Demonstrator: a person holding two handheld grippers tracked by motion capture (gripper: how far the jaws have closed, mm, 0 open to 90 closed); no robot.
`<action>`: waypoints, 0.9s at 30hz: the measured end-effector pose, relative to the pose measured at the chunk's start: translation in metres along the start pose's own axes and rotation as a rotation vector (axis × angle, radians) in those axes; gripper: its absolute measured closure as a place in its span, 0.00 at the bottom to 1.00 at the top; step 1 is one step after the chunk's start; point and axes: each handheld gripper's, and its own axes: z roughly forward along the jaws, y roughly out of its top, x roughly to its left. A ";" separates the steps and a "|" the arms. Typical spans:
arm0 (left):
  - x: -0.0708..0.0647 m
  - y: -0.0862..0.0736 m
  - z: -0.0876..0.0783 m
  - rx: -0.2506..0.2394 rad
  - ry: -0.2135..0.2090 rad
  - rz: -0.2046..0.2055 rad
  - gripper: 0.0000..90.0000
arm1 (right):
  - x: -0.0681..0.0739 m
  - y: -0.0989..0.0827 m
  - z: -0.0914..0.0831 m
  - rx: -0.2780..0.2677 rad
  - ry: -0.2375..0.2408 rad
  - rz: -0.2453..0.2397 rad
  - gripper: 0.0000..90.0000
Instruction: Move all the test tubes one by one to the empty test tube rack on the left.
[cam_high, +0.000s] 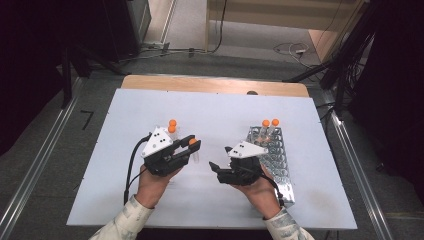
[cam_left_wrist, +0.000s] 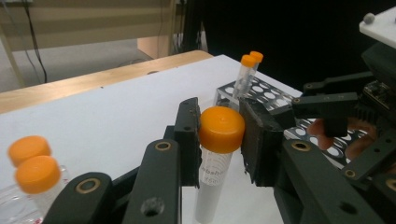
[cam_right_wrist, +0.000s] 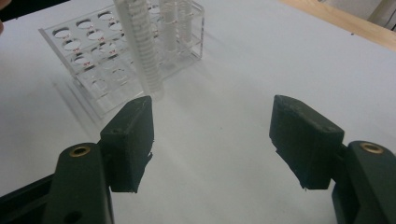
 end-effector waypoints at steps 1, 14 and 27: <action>0.001 0.001 -0.001 -0.003 0.003 -0.004 0.78 | -0.001 0.000 -0.001 -0.001 -0.002 0.002 0.32; 0.020 0.008 -0.017 -0.039 0.066 -0.043 0.78 | -0.005 -0.001 -0.007 -0.019 -0.003 0.021 0.34; 0.041 0.010 -0.029 -0.061 0.133 -0.067 0.78 | -0.006 -0.001 -0.007 -0.021 0.000 0.025 0.33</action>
